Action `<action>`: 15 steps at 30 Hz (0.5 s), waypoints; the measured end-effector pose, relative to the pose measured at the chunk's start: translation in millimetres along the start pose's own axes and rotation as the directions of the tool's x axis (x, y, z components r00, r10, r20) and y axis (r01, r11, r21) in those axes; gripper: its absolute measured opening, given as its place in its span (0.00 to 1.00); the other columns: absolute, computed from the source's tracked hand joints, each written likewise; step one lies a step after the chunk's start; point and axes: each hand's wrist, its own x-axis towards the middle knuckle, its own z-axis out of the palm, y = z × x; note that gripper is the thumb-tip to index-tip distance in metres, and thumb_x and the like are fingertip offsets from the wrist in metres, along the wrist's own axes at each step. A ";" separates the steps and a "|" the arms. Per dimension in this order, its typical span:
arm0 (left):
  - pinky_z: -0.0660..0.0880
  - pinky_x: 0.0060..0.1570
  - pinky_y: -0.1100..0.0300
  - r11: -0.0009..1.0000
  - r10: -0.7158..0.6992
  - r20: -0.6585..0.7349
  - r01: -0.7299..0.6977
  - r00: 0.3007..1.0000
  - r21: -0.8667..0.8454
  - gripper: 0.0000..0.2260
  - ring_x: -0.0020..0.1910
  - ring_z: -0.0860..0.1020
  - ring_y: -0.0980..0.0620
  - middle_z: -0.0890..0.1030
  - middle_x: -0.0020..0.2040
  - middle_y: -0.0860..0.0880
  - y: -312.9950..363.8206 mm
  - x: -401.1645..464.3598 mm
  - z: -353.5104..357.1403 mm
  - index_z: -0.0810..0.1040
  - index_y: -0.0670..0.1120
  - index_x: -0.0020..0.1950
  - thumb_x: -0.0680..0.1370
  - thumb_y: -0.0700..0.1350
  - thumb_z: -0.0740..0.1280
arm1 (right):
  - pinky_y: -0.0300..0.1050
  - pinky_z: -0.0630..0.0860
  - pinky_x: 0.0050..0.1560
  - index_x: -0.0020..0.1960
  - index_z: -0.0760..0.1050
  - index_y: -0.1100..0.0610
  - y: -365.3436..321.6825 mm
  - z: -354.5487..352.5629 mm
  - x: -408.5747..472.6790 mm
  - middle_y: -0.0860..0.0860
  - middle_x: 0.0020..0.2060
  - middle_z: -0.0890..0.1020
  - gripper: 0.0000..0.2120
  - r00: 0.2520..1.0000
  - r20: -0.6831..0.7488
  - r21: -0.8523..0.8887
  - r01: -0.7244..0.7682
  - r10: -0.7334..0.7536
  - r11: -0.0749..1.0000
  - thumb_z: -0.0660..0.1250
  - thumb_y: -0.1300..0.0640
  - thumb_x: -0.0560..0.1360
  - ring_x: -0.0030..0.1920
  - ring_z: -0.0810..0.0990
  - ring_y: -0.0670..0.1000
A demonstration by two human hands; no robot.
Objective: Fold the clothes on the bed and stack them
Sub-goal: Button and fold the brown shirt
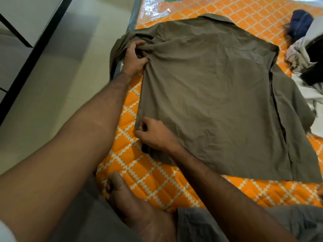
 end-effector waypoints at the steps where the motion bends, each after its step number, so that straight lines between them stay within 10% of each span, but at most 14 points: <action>1: 0.78 0.61 0.56 1.000 0.002 -0.007 -0.002 1.000 0.010 0.23 0.58 0.79 0.55 0.79 0.59 0.47 -3.1 0.1 0.8 0.75 0.47 0.63 0.69 0.36 0.71 | 0.49 0.74 0.38 0.43 0.71 0.53 1.6 -0.3 -0.1 0.49 0.38 0.79 0.08 1.000 0.004 0.011 0.005 -0.005 1.000 0.67 0.50 0.75 0.38 0.78 0.50; 6: 0.77 0.50 0.68 1.000 -0.001 -0.130 0.005 0.992 0.029 0.17 0.47 0.79 0.66 0.81 0.52 0.51 -3.3 2.1 8.2 0.79 0.45 0.58 0.70 0.40 0.75 | 0.52 0.76 0.39 0.46 0.70 0.53 1.7 1.0 -3.6 0.50 0.39 0.79 0.08 0.999 -0.022 -0.028 0.028 -0.029 0.999 0.66 0.50 0.75 0.39 0.78 0.52; 10: 0.78 0.59 0.56 0.996 -0.072 -0.193 0.081 0.979 0.042 0.25 0.55 0.79 0.53 0.78 0.58 0.47 -1.3 12.2 10.8 0.79 0.47 0.60 0.64 0.48 0.71 | 0.52 0.78 0.43 0.58 0.67 0.52 1.5 3.1 -9.4 0.52 0.47 0.81 0.16 0.999 -0.031 -0.031 0.035 -0.036 0.999 0.65 0.49 0.74 0.43 0.80 0.55; 15: 0.65 0.64 0.68 0.988 -0.048 -0.098 0.062 0.994 0.141 0.33 0.64 0.70 0.49 0.67 0.66 0.41 20.1 9.4 15.1 0.67 0.48 0.76 0.71 0.39 0.71 | 0.55 0.78 0.52 0.74 0.61 0.48 2.8 -7.1 -24.9 0.52 0.59 0.81 0.29 0.998 0.018 0.161 0.064 -0.067 0.985 0.63 0.50 0.74 0.53 0.81 0.55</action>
